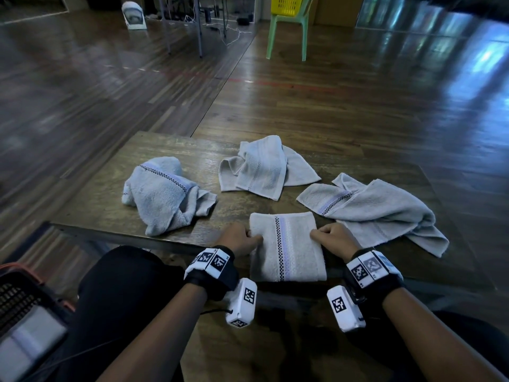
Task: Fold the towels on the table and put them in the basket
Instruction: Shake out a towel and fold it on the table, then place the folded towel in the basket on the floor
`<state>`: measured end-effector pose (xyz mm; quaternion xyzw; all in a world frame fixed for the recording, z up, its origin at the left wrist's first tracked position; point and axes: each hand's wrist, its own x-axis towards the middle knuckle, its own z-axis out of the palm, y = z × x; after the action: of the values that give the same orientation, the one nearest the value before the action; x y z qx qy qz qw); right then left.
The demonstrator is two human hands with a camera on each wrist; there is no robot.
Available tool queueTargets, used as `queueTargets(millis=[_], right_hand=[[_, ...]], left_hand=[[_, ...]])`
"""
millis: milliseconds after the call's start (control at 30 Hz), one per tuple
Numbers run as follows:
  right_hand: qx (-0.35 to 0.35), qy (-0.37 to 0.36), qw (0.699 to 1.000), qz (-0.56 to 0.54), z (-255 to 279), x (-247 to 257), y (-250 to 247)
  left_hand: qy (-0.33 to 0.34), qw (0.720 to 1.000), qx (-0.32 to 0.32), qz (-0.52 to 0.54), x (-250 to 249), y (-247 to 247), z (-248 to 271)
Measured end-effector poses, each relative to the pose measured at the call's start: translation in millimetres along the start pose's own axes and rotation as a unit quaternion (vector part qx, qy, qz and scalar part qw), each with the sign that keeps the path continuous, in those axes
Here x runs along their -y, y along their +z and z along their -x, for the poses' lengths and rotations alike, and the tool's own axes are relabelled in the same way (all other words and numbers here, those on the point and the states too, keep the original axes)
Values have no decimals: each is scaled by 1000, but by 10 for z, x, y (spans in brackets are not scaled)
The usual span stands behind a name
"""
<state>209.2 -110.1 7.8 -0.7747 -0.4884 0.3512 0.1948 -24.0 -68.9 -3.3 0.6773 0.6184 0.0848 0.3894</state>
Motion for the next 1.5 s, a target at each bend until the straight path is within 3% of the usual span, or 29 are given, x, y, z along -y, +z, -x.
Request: queueTargets(millis=[167, 367, 533, 767, 1000, 1300, 1500], right_hand=[[42, 19, 992, -121, -17, 46, 27], [98, 104, 931, -336, 139, 115, 92], [128, 117, 919, -353, 317, 68, 112], [80, 28, 931, -356, 816, 181, 97], [56, -68, 939, -333, 1444, 658, -54], [74, -193, 930, -304, 1769, 1297, -311], [118, -257, 916, -285, 1793, 1740, -304]], left_hand=[[-7, 996, -10, 86, -65, -51, 17], [-53, 975, -5, 217, -9, -26, 69], [-57, 965, 31, 254, 16, -63, 299], [-18, 935, 22, 354, 48, -205, 861], [23, 923, -23, 382, -41, -581, 1516], [90, 899, -100, 418, -201, -1182, 2029], [95, 878, -170, 437, -121, -1530, 2233]])
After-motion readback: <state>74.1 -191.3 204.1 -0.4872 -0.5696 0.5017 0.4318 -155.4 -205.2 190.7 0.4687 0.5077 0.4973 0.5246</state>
